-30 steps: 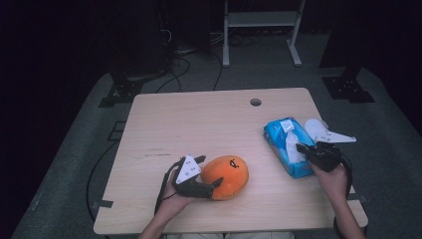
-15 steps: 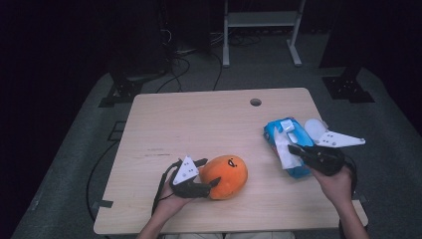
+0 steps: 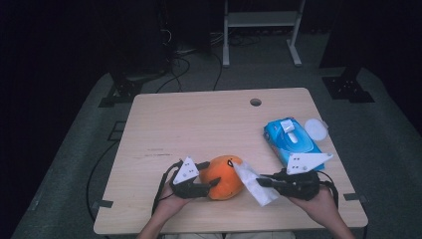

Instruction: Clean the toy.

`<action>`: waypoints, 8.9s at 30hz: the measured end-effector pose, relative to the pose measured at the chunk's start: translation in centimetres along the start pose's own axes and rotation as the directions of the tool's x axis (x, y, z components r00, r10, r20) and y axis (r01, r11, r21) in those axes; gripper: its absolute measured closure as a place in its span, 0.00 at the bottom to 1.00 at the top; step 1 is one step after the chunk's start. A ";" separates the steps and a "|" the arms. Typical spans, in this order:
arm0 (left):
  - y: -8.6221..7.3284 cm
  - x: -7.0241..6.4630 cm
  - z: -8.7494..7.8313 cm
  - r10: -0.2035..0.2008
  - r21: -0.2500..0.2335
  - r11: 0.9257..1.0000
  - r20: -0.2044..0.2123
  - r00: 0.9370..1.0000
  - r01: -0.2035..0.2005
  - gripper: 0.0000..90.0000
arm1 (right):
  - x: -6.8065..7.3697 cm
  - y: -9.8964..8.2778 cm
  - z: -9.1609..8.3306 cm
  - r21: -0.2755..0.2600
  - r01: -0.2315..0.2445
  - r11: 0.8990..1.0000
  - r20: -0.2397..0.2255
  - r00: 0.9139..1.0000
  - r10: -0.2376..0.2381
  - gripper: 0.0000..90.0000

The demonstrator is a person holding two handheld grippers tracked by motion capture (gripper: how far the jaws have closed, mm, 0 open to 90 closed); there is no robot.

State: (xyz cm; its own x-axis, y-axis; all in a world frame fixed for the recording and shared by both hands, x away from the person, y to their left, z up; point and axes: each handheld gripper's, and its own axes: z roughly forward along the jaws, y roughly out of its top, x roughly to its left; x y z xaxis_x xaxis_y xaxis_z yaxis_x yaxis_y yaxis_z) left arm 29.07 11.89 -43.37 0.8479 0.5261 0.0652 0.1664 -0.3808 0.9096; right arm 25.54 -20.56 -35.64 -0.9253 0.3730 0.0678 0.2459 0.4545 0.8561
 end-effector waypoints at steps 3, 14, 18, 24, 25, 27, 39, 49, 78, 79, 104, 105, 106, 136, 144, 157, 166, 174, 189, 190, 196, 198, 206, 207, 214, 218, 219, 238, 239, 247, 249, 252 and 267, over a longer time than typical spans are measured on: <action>0.0 -0.1 0.1 0.000 -0.003 1.000 0.009 1.000 0.000 0.42 | -0.2 0.1 1.1 0.031 0.001 1.000 -0.031 1.000 0.000 0.95; -0.1 -0.3 0.2 0.014 0.001 1.000 0.032 0.999 -0.014 0.43 | -1.6 0.8 7.6 0.104 0.074 0.992 0.123 0.989 -0.086 0.88; -0.2 -0.2 0.2 0.012 0.005 1.000 0.032 0.999 -0.012 0.43 | -1.0 0.3 8.4 0.077 0.135 0.988 0.164 0.976 -0.146 0.81; -0.2 -0.3 0.4 0.018 0.013 1.000 0.033 0.999 -0.018 0.44 | -0.8 -0.2 9.0 0.066 0.148 0.987 0.153 0.976 -0.157 0.68; -0.3 -0.4 0.5 0.016 0.012 1.000 0.033 0.999 -0.017 0.44 | -0.7 -0.4 9.2 0.065 0.155 0.986 0.154 0.974 -0.164 0.66; -0.4 -0.4 0.6 0.009 0.017 1.000 0.034 0.999 -0.010 0.45 | -0.4 -0.6 9.6 0.072 0.171 0.983 0.171 0.968 -0.181 0.63; 0.4 -0.7 -0.3 -0.007 0.040 0.999 0.038 0.999 0.005 0.22 | -0.6 -1.0 10.8 0.053 0.135 0.989 0.233 0.962 -0.144 0.83; -0.1 -0.8 0.4 0.041 0.094 0.995 0.014 0.999 -0.042 0.29 | -2.0 -1.4 8.6 0.027 0.058 0.998 0.270 0.961 -0.063 0.90; -0.5 0.4 0.5 0.021 0.104 0.994 0.005 1.000 -0.021 0.28 | -0.9 -2.2 9.5 0.011 0.034 0.999 0.223 0.974 -0.036 0.90; -0.5 0.4 0.5 0.021 0.104 0.994 0.005 1.000 -0.021 0.28 | -0.9 -2.2 9.5 0.011 0.034 0.999 0.223 0.974 -0.036 0.90; -1.0 1.5 0.6 -0.001 0.077 0.997 0.009 1.000 0.000 0.32 | -1.1 -1.7 9.5 0.003 0.045 0.999 0.216 0.975 -0.044 0.90; -1.0 1.5 0.7 0.000 0.077 0.997 0.009 1.000 -0.001 0.32 | -1.6 -1.8 9.2 -0.001 0.035 0.999 0.232 0.972 -0.033 0.90; -1.0 1.5 0.7 0.000 0.076 0.997 0.011 1.000 -0.001 0.32 | -2.1 -2.1 8.9 -0.003 0.015 1.000 0.245 0.969 -0.014 0.90; -1.1 1.6 0.8 -0.003 0.077 0.997 0.025 1.000 0.001 0.33 | -3.0 -2.8 8.8 -0.025 -0.051 0.998 0.243 0.968 0.055 0.90; -0.7 1.4 1.1 -0.048 0.113 0.992 0.000 0.999 0.048 0.13 | -2.0 -2.6 9.2 -0.022 -0.035 0.999 0.229 0.973 0.039 0.90; -1.1 1.1 1.0 0.016 0.096 0.995 0.027 1.000 -0.018 0.30 | -3.6 -2.5 8.3 -0.033 -0.053 0.998 0.264 0.963 0.060 0.90; -1.1 0.6 1.0 0.086 0.099 0.991 0.046 0.995 -0.090 0.32 | -3.5 -2.2 8.2 -0.041 -0.052 0.998 0.270 0.961 0.061 0.90; -1.0 0.2 1.2 0.101 0.085 0.991 0.050 0.994 -0.105 0.33 | -4.7 -3.1 8.2 -0.041 -0.104 0.994 0.262 0.958 0.111 0.90; -0.4 0.0 1.1 0.089 0.075 0.993 0.029 0.996 -0.091 0.25 | -2.6 -1.6 9.0 -0.033 -0.012 0.999 0.249 0.968 0.020 0.90; -0.2 0.1 1.1 0.061 0.069 0.996 0.023 0.998 -0.062 0.20 | -3.1 -1.9 8.9 -0.038 -0.030 0.999 0.255 0.966 0.038 0.90; -0.5 -0.1 1.6 0.026 0.114 0.993 0.003 1.000 -0.026 0.09 | -4.4 -2.7 8.2 -0.054 -0.095 0.994 0.273 0.956 0.106 0.90; -0.5 0.0 1.6 0.025 0.114 0.993 -0.002 1.000 -0.025 0.17 | -3.7 -2.4 8.4 -0.049 -0.072 0.996 0.283 0.955 0.083 0.90; -0.5 0.2 1.6 0.044 0.104 0.994 -0.004 0.999 -0.043 0.25 | 0.7 -0.5 10.9 0.003 0.107 0.994 0.221 0.970 -0.105 0.90; -0.6 0.3 1.6 0.040 0.099 0.994 0.000 0.999 -0.040 0.26 | 0.4 -0.4 10.8 0.000 0.105 0.994 0.224 0.969 -0.102 0.90; -0.7 0.7 1.8 -0.031 0.087 0.996 -0.005 1.000 0.031 0.17 | -3.9 -2.1 8.2 -0.027 -0.033 0.999 0.313 0.949 0.040 0.90; -0.8 1.1 2.0 -0.084 0.096 0.992 0.005 0.996 0.083 0.15 | -3.8 -2.4 8.1 -0.023 -0.042 0.999 0.307 0.950 0.047 0.90; -0.7 1.0 1.9 -0.075 0.097 0.992 0.003 0.997 0.075 0.17 | -3.3 -2.2 8.2 -0.021 -0.026 0.999 0.306 0.952 0.031 0.90; -0.3 -0.3 2.1 0.023 0.090 0.996 0.027 0.999 -0.025 0.21 | -4.3 -1.7 7.7 -0.025 -0.044 0.999 0.287 0.957 0.050 0.90; -0.2 -0.2 2.1 -0.007 0.079 0.997 0.039 0.999 0.004 0.19 | -4.2 -1.9 7.7 -0.018 -0.048 0.999 0.282 0.958 0.051 0.90; -0.3 -0.2 2.2 -0.042 0.070 0.997 0.023 0.999 0.040 0.27 | -0.6 -0.8 9.1 0.024 0.065 0.998 0.249 0.966 -0.069 0.90; -0.1 -0.8 2.3 0.019 0.084 0.996 0.008 1.000 -0.019 0.30 | 0.2 0.0 10.2 0.035 0.102 0.994 0.235 0.966 -0.108 0.90; -0.1 -1.3 2.3 0.056 0.085 0.995 -0.006 0.998 -0.055 0.32 | 0.0 0.7 10.6 0.036 0.117 0.993 0.247 0.961 -0.122 0.90; 0.2 0.1 2.1 -0.065 0.071 0.996 0.047 0.997 0.062 0.13 | -2.8 -1.9 7.1 0.059 0.073 0.996 0.293 0.952 -0.087 0.91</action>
State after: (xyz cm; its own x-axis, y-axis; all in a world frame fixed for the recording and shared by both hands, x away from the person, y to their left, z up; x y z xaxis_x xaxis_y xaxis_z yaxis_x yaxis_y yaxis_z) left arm 30.22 10.30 -44.01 0.8578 0.5138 -0.0136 0.2541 -0.4009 0.8802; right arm 29.74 -16.71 -41.14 -0.8178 0.5528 -0.1598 0.1946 0.5270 0.8273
